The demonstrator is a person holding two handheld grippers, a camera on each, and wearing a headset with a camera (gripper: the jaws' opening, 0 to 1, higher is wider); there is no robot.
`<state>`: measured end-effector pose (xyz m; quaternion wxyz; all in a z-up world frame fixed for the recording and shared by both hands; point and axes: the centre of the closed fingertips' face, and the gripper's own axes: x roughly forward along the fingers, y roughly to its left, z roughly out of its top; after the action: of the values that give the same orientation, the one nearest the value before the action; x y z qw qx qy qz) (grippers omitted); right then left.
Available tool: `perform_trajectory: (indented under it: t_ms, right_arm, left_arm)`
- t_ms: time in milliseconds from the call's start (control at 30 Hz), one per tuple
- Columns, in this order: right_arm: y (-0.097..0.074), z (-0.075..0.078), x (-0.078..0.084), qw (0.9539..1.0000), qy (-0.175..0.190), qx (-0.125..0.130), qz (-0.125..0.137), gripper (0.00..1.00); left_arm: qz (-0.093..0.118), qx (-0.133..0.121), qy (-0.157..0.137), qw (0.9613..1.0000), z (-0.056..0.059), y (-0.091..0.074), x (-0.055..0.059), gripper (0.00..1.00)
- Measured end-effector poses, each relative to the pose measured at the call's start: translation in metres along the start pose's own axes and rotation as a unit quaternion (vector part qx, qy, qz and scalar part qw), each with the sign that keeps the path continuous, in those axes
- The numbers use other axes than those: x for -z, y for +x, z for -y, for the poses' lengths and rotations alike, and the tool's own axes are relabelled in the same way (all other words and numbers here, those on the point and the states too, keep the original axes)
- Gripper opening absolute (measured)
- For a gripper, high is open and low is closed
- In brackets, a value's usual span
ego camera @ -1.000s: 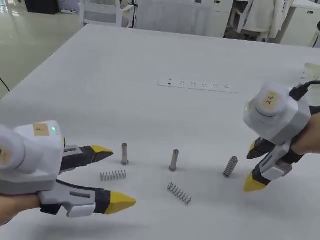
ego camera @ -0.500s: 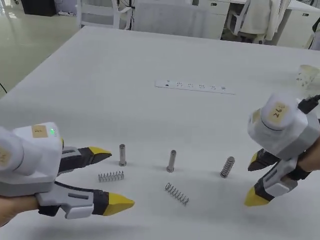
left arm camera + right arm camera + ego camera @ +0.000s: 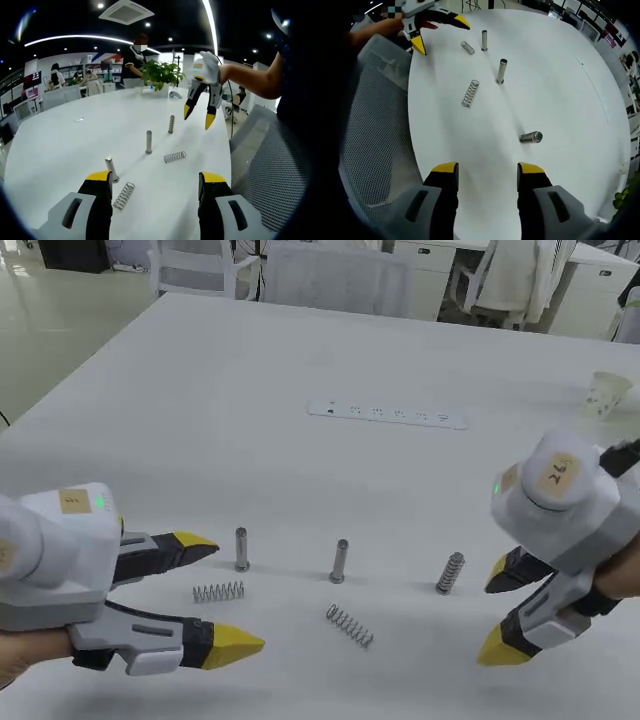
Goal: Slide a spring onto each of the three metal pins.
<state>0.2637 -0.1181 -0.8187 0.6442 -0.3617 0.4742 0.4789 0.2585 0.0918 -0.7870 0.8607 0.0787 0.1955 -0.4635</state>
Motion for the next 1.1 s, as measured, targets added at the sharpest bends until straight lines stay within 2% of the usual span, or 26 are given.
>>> perform_trajectory:
  t_ms: [500,1100]
  right_arm:
    - [0.005,-0.017,-0.015,0.9998,-0.003,-0.011,0.015,0.41]
    - [0.024,-0.027,-0.056,0.9989,-0.021,-0.023,0.036,0.35]
  left_arm:
    - [0.002,-0.002,0.001,1.0000,0.002,-0.002,0.000,0.65]
    - [0.002,-0.003,-0.001,1.0000,0.003,-0.001,0.001,0.65]
